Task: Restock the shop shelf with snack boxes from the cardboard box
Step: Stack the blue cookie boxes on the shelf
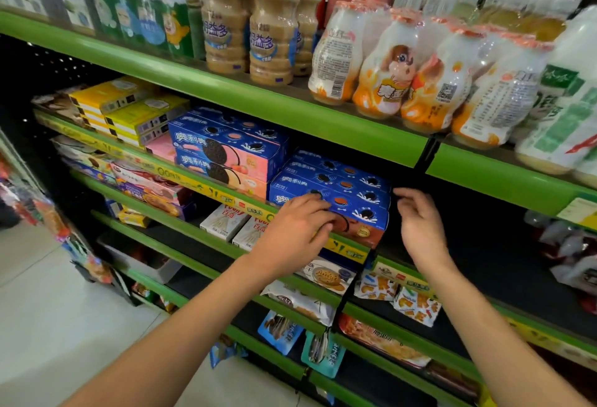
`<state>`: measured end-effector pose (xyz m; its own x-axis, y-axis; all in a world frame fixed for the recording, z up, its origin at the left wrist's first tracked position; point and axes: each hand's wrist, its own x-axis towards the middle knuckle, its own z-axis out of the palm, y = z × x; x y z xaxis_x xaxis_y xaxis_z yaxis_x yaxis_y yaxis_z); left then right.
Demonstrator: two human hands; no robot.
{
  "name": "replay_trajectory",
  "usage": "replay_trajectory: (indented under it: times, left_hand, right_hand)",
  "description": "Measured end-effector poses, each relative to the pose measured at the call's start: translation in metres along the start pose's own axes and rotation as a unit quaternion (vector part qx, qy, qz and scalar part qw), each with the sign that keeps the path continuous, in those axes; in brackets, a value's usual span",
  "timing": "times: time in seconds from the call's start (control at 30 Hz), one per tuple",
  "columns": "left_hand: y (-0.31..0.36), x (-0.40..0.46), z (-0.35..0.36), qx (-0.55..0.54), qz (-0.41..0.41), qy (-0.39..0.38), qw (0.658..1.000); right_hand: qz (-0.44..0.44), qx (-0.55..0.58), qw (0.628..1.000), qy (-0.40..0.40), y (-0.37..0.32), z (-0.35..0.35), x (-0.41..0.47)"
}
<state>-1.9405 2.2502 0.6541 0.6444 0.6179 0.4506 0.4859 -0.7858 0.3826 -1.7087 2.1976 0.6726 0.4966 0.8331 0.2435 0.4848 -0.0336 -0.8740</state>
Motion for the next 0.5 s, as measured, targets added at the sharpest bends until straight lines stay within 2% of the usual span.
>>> replay_trajectory:
  times: [0.07, 0.13, 0.23, 0.3, 0.4, 0.5]
  left_hand:
    - [-0.012, -0.035, -0.006, -0.016, -0.040, 0.021, 0.999]
    - [-0.026, -0.076, -0.009, -0.021, -0.118, 0.014, 0.993]
    - [-0.042, -0.147, -0.010, -0.046, -0.266, -0.003, 0.963]
    - [-0.048, -0.200, -0.008, -0.087, -0.374, 0.007, 0.923]
    - [-0.046, -0.283, -0.006, -0.132, -0.508, 0.062, 0.849]
    - [-0.028, -0.366, -0.006, -0.142, -0.619, 0.124, 0.763]
  right_hand:
    - [-0.091, -0.050, 0.995, -0.008, -0.012, 0.000, -0.037]
    - [-0.171, -0.074, 0.982, -0.041, -0.031, 0.015, -0.069]
    - [-0.227, -0.089, 0.950, -0.193, -0.053, 0.065, -0.106]
    - [-0.233, -0.098, 0.918, -0.305, -0.057, 0.110, -0.128]
    - [-0.240, -0.098, 0.867, -0.426, -0.060, 0.180, -0.162]
    - [-0.248, -0.110, 0.796, -0.541, -0.060, 0.241, -0.208]
